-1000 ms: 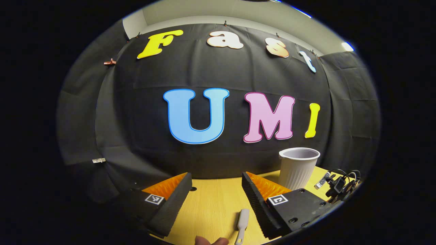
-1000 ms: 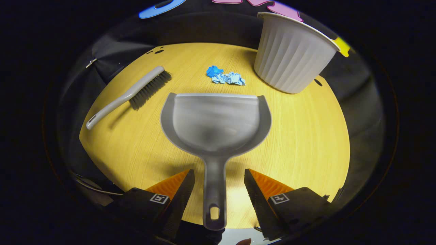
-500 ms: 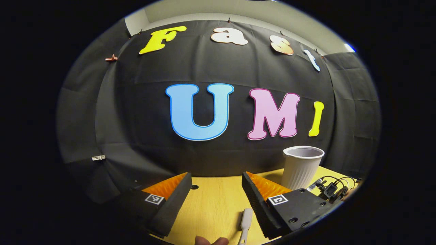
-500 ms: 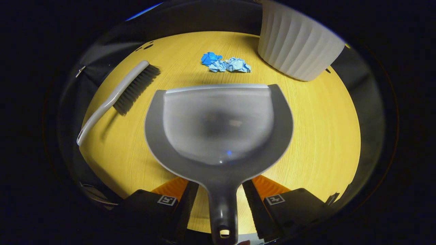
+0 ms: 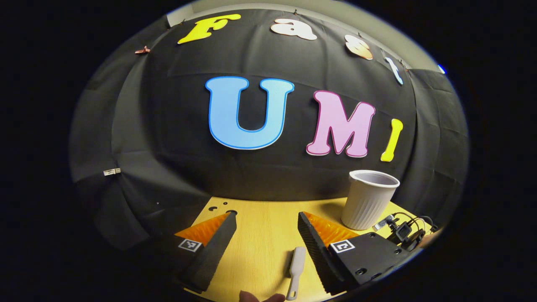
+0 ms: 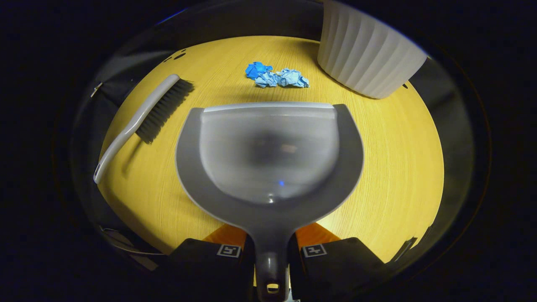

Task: Pick up the small broom and dustpan from the desktop, sweep the trash into the dustpan with the broom, and then empty the trash into the garbage bin.

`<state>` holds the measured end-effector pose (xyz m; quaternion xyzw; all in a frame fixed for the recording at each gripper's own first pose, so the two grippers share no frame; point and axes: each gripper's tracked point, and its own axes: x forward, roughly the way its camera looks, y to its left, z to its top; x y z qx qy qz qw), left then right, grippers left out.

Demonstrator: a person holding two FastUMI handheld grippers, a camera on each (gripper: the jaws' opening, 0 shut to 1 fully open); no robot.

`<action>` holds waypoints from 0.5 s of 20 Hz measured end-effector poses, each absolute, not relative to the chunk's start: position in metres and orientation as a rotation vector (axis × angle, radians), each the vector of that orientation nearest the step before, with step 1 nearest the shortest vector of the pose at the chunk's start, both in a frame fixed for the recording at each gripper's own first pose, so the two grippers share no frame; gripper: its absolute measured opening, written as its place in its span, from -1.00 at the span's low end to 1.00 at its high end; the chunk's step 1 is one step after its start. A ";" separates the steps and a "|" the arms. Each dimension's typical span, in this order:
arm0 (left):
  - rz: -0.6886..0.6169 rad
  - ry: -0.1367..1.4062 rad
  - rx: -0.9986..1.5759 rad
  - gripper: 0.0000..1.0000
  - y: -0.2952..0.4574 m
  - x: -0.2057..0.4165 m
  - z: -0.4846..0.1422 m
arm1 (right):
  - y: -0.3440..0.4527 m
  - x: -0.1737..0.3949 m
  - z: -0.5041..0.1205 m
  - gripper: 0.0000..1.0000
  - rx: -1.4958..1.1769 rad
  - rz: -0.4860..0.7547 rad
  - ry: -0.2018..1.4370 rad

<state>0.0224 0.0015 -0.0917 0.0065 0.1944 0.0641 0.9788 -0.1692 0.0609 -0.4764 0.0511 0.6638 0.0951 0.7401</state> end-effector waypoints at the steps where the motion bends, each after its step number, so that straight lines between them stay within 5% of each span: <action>1: 0.120 0.412 0.022 0.91 -0.002 0.024 -0.098 | 0.061 -0.168 -0.476 -0.37 0.114 0.216 1.451; 10: 0.004 0.670 0.023 0.92 -0.048 0.009 -0.176 | 0.028 -0.174 -0.448 -0.29 0.070 0.261 1.393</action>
